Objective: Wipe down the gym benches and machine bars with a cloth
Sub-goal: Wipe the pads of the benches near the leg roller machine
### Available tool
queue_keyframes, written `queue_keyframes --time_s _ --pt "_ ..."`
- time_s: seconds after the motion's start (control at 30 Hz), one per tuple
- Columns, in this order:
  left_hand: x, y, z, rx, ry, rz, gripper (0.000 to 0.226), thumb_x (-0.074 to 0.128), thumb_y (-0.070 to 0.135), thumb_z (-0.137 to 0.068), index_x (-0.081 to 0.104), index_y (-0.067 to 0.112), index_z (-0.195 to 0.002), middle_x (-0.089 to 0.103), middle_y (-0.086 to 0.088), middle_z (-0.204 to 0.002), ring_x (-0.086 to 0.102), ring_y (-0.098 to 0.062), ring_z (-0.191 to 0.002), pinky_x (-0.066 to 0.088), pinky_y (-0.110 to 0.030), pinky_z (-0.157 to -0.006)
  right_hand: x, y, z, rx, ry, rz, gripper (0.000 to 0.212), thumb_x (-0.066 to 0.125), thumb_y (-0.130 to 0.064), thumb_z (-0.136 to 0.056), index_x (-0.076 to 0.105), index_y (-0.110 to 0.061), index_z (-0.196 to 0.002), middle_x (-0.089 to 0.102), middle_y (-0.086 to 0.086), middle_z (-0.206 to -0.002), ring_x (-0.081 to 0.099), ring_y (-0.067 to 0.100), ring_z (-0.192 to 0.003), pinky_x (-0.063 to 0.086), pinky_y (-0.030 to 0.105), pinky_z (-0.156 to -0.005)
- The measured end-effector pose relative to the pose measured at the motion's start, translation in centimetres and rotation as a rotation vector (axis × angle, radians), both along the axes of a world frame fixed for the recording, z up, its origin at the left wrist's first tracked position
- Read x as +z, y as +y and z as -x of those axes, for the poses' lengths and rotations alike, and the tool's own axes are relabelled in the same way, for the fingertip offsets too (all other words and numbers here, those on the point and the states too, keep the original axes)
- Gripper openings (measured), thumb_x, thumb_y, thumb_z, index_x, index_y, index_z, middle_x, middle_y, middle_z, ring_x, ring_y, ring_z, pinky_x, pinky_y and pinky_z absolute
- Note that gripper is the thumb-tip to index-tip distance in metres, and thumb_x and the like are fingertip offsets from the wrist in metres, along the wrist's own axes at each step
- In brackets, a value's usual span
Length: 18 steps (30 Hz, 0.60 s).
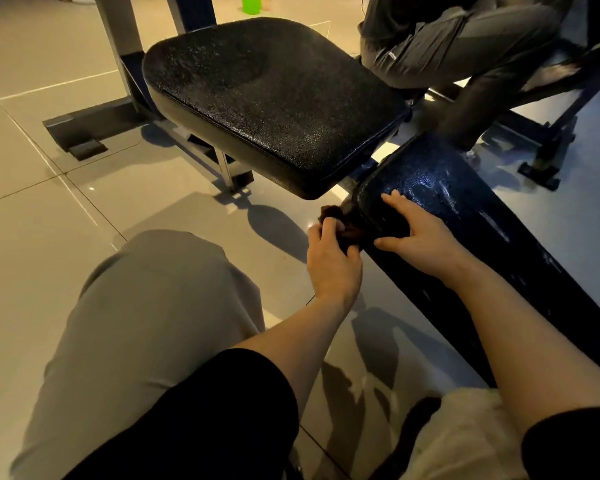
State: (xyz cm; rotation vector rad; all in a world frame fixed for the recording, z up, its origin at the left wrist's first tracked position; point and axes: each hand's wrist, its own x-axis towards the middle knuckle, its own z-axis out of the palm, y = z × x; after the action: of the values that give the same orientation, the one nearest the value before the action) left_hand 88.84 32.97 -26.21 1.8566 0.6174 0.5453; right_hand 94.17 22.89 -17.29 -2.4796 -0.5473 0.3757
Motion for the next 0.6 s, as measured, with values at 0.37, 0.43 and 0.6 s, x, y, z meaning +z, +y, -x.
queue_keyframes --time_s 0.37,0.43,0.6 --pt "1.7 0.2 -0.6 0.039 -0.194 -0.189 0.033 0.063 0.01 -0.083 0.057 0.013 -0.115 0.05 -0.005 -0.125 0.049 -0.021 -0.103 0.046 -0.032 -0.085 -0.1 0.0 0.0 -0.01 0.007 -0.044 0.08 0.071 -0.014 -0.085 0.029 -0.024 -0.152 0.018 -0.004 -0.162 0.012 0.009 -0.148 0.017 0.038 -0.121" --pt "0.4 0.5 -0.3 0.008 -0.05 -0.113 0.035 0.064 0.01 -0.083 0.056 0.014 -0.117 0.05 -0.004 -0.122 0.051 -0.022 -0.102 0.048 -0.036 -0.087 -0.2 -0.1 0.1 -0.002 0.004 -0.039 0.08 0.071 -0.014 -0.086 0.028 -0.025 -0.152 0.018 -0.005 -0.162 0.012 0.009 -0.148 0.016 0.036 -0.12" --pt "-1.8 0.7 1.0 0.014 0.185 -0.059 0.032 0.064 0.014 -0.087 0.053 0.017 -0.118 0.051 -0.004 -0.121 0.053 -0.023 -0.103 0.045 -0.03 -0.087 -0.1 -0.3 -0.1 0.005 0.027 -0.032 0.079 0.069 -0.016 -0.087 0.027 -0.028 -0.152 0.016 -0.009 -0.162 0.011 0.009 -0.148 0.017 0.039 -0.12"
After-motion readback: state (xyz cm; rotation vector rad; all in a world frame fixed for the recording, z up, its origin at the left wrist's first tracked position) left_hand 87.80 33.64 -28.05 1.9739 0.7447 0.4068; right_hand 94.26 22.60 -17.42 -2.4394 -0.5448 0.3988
